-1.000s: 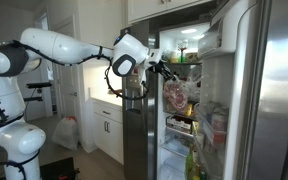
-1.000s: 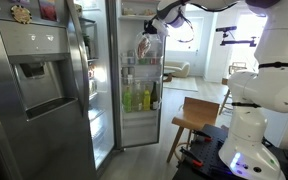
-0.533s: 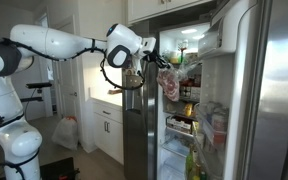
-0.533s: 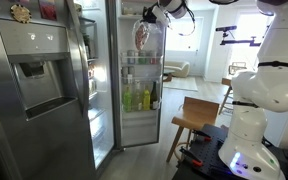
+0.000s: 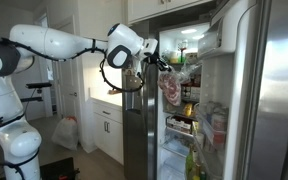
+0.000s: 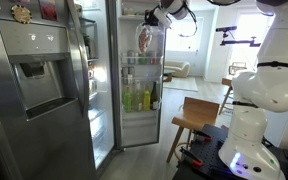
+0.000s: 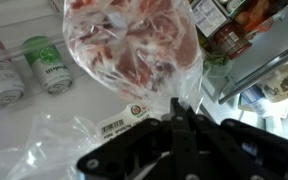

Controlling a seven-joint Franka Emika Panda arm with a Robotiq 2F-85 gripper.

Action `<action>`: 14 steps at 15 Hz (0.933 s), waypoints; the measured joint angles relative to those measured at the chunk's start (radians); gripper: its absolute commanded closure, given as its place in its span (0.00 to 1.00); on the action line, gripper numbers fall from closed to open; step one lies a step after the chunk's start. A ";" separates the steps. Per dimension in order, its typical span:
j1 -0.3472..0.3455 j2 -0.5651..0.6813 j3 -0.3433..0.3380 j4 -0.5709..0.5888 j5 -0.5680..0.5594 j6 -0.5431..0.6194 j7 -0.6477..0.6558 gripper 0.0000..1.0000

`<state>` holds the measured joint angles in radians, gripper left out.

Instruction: Pick up the plastic bag from the brown chair and put it in the door of the fridge.

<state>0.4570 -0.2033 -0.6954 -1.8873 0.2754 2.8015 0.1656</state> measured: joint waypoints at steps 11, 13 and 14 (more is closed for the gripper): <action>0.016 0.130 0.004 0.005 0.004 0.121 -0.001 1.00; 0.025 0.194 0.005 0.030 0.018 0.193 -0.001 1.00; 0.027 0.227 0.005 0.047 0.027 0.223 -0.001 1.00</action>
<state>0.4841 0.0241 -0.6904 -1.8406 0.3021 3.0246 0.1649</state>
